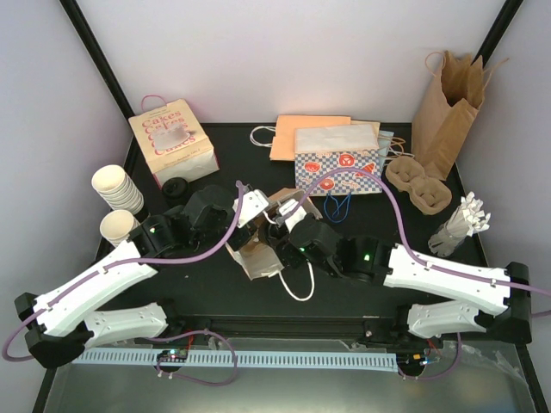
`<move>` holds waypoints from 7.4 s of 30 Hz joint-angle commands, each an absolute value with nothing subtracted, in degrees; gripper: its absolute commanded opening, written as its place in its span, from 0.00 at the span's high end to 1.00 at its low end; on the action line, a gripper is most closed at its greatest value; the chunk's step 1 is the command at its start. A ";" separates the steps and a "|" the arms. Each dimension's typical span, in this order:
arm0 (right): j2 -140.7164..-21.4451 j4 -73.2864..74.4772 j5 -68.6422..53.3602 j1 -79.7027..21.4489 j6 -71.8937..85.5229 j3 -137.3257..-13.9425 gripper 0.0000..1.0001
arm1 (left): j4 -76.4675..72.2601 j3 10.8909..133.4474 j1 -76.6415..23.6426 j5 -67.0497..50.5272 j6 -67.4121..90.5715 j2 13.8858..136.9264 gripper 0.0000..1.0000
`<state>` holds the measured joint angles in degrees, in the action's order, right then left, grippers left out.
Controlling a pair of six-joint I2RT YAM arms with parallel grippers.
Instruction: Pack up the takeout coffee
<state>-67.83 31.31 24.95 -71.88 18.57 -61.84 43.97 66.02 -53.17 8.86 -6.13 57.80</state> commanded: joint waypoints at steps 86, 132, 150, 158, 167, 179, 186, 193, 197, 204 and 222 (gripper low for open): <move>-72.77 18.97 41.77 -79.13 15.58 -48.79 0.36 | 43.15 65.28 -56.34 -1.77 5.15 56.45 0.98; -66.13 14.31 35.02 -83.76 -4.84 -45.74 0.33 | 46.61 62.14 -56.47 -9.07 1.69 53.57 0.98; -68.43 4.31 33.14 -88.19 -23.71 -40.78 0.37 | 46.72 62.05 -56.94 -13.54 0.50 52.47 0.98; -74.03 -2.10 37.06 -88.99 -30.14 -39.76 0.37 | 46.98 61.13 -57.35 -16.27 -0.21 51.65 0.98; -74.97 -4.39 38.26 -89.07 -32.54 -39.86 0.37 | 46.94 61.00 -57.57 -17.05 -0.53 51.55 0.98; -75.01 -6.65 36.78 -88.93 -39.16 -38.86 0.36 | 45.81 60.32 -57.57 -17.90 -1.14 51.45 0.99; -76.77 -3.63 33.49 -88.53 -39.35 -40.29 0.37 | 45.50 60.23 -57.57 -17.89 -1.15 50.73 0.99; -78.92 -1.33 33.97 -88.53 -38.56 -41.28 0.38 | 45.31 59.72 -57.57 -17.76 -0.97 50.02 0.98; -79.46 -1.25 34.14 -88.46 -37.74 -41.22 0.38 | 45.36 59.53 -57.57 -17.22 -0.97 49.58 0.98; -80.21 -2.36 34.62 -88.47 -38.01 -41.07 0.38 | 44.91 59.15 -57.57 -15.91 -0.81 48.94 0.88; -80.71 -2.79 34.52 -88.08 -37.35 -41.25 0.39 | 50.77 69.12 -55.70 5.76 10.56 43.84 0.18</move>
